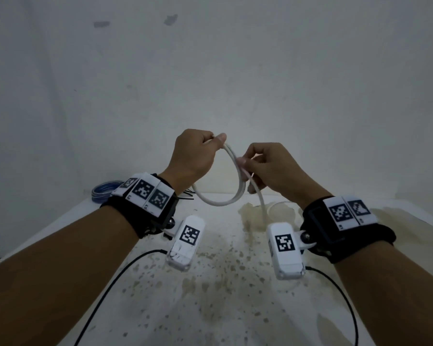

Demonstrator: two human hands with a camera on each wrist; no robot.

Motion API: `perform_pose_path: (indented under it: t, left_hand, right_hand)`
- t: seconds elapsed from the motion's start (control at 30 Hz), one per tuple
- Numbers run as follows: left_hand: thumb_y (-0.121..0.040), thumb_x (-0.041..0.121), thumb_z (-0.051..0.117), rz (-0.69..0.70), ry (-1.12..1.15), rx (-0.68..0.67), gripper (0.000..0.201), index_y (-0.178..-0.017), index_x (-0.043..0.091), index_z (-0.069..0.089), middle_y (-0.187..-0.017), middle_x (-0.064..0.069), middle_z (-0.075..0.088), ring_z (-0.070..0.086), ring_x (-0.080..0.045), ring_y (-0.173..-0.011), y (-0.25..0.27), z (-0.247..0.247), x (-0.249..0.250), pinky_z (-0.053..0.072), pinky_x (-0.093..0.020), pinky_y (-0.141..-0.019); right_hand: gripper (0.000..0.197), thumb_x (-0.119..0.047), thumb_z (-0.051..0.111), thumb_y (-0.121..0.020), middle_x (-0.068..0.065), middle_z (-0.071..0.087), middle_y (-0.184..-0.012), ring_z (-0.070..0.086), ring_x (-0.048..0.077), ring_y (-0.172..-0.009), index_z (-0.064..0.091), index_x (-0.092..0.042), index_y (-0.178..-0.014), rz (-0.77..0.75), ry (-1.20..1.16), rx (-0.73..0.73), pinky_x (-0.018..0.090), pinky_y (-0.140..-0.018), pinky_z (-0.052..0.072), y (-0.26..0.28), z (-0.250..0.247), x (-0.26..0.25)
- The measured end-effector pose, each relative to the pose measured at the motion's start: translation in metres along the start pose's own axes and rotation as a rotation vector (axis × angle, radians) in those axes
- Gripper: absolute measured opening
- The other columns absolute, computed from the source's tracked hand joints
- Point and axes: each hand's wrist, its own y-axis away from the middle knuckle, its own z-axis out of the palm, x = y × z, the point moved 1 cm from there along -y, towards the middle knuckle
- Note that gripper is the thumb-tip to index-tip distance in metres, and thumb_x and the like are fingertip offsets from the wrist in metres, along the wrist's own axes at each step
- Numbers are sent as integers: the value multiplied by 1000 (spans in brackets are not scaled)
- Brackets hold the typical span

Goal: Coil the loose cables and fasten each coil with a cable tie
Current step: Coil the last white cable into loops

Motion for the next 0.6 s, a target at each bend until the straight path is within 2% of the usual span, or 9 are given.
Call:
perform_pose_path:
  t: [0.17, 0.23, 0.27, 0.33, 0.4, 0.43, 0.5, 0.57, 0.6]
  left_hand:
    - [-97, 30, 60, -7, 119, -60, 33, -77, 9, 77, -47, 5, 34, 31, -7, -45, 8, -1, -5, 31, -23, -53]
    - [-97, 29, 60, -10, 154, -74, 31, -78, 11, 77, -45, 8, 34, 31, -6, -43, 7, 0, -3, 30, -21, -52]
    - [-97, 28, 60, -2, 160, -77, 32, -78, 10, 77, -43, 10, 34, 32, -5, -43, 6, 1, 0, 31, -20, -52]
    - [-97, 27, 60, 32, 146, -81, 32, -77, 9, 77, -42, 11, 35, 33, -5, -44, 5, 3, 4, 32, -20, -52]
    - [-97, 27, 60, 49, 128, -73, 33, -76, 9, 76, -43, 11, 34, 31, -6, -45, 4, 4, 3, 30, -19, -51]
    - [-97, 28, 59, 52, 109, -69, 34, -75, 8, 76, -44, 10, 34, 31, -6, -45, 4, 4, 3, 30, -19, -51]
    - [-98, 34, 58, 41, 9, -94, 36, -80, 6, 73, -51, 9, 41, 38, -6, -48, 5, 5, 0, 35, -26, -56]
    - [-96, 46, 55, -40, -182, -164, 35, -103, 13, 66, -83, 5, 58, 57, -12, -77, 8, 8, -6, 46, -33, -73]
    - [-94, 52, 55, -89, -289, -170, 42, -115, 17, 59, -104, 0, 57, 57, -17, -95, 12, 8, -6, 47, -36, -85]
  right_hand:
    - [21, -25, 72, -89, 11, 72, -89, 71, 25, -82, 65, -6, -86, 42, 80, -20, 42, -76, 61, -2, -3, 12]
    - [27, -34, 57, -98, 4, 72, -107, 69, 22, -101, 68, -10, -105, 90, -93, -103, 46, -93, 55, -1, 4, 13]
    - [38, -38, 46, -103, 6, 72, -109, 69, 23, -102, 67, -8, -111, 153, -305, -167, 46, -94, 54, -1, 10, 12]
    - [54, -45, 32, -105, 10, 70, -81, 69, 23, -72, 65, -2, -100, 303, -707, -247, 39, -70, 58, -1, 19, 5]
    - [49, -48, 34, -104, -1, 43, -52, 38, 12, -40, 57, -11, -81, 371, -825, -238, 24, -41, 40, -1, 25, 2]
    - [46, -48, 36, -103, -5, 32, -49, 26, 9, -37, 51, -14, -76, 373, -830, -225, 21, -36, 28, -3, 27, 3]
    - [42, -45, 40, -103, -7, 26, -50, 18, 7, -38, 46, -17, -72, 344, -798, -142, 20, -35, 18, -4, 32, 6]
    - [40, -41, 43, -104, -6, 27, -51, 18, 8, -40, 46, -16, -72, 317, -784, 34, 20, -36, 17, -8, 35, 9]
    - [39, -39, 43, -104, -5, 27, -50, 18, 9, -40, 45, -16, -72, 308, -802, 144, 21, -37, 17, -11, 35, 10]
